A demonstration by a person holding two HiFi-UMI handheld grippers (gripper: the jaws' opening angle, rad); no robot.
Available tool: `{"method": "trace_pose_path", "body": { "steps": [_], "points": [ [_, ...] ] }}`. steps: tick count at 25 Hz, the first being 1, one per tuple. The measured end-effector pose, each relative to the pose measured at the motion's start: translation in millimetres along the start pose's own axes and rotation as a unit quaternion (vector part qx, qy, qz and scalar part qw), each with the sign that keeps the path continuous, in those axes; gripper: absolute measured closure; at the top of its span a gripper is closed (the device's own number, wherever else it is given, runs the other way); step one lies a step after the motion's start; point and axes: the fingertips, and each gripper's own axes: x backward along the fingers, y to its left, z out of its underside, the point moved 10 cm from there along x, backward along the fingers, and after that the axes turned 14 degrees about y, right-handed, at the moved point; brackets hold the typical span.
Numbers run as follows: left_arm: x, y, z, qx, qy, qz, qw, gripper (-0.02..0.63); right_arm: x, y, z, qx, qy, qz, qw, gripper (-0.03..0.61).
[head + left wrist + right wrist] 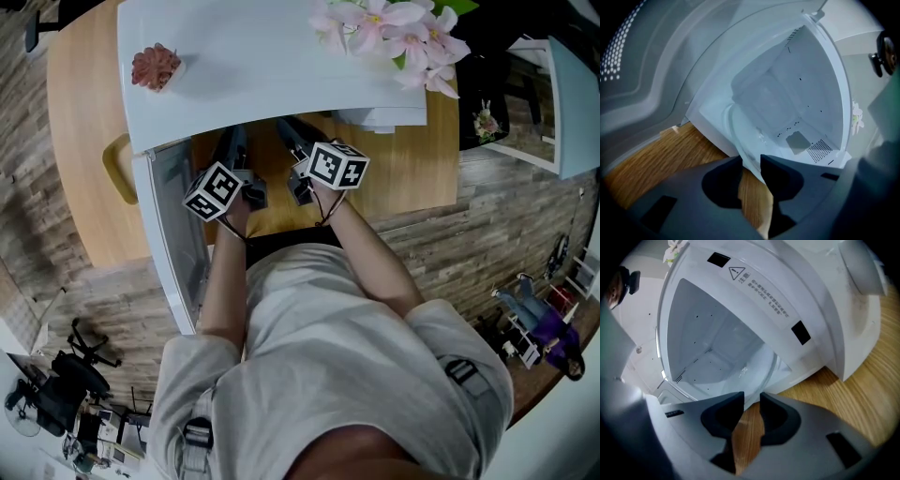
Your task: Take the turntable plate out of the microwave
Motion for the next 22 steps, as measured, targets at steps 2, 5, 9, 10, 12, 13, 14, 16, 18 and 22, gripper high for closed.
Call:
{"method": "trace_pose_path", "body": {
  "steps": [2,5,9,10,12,13,14,16,18,22],
  "points": [
    [3,-2,3,-0.004,0.004,-0.001,1.0,0.482,3,1,1,0.005,-0.001,-0.001,1.0,0.468],
    [9,-2,8,-0.009,0.006,-0.008,0.9999,0.481,8,2,5,0.007,0.003,-0.001,1.0,0.468],
    [18,-2,19,-0.009,0.012,-0.008,0.9999,0.48,15,2,17,0.009,0.012,0.002,1.0,0.468],
    [20,-1,21,-0.009,0.015,-0.006,0.9998,0.48,17,2,20,0.009,0.014,0.002,1.0,0.468],
    [23,2,27,-0.011,0.018,0.001,0.9998,0.48,18,0,27,0.01,0.016,-0.002,1.0,0.466],
    [24,3,29,-0.013,0.018,0.005,0.9997,0.481,19,-1,29,0.011,0.015,-0.005,1.0,0.466],
    [25,4,30,-0.016,0.018,0.007,0.9997,0.48,19,-2,30,0.011,0.014,-0.007,1.0,0.465],
    [25,5,28,-0.02,0.013,0.006,0.9997,0.469,18,-4,29,0.014,0.015,-0.008,1.0,0.457],
    [26,9,24,-0.005,0.002,0.01,0.9999,0.45,18,-7,26,0.014,0.016,-0.007,1.0,0.427],
    [23,13,14,0.019,-0.011,0.019,0.9996,0.414,19,-12,16,0.01,0.002,-0.004,1.0,0.388]
  ]
}}
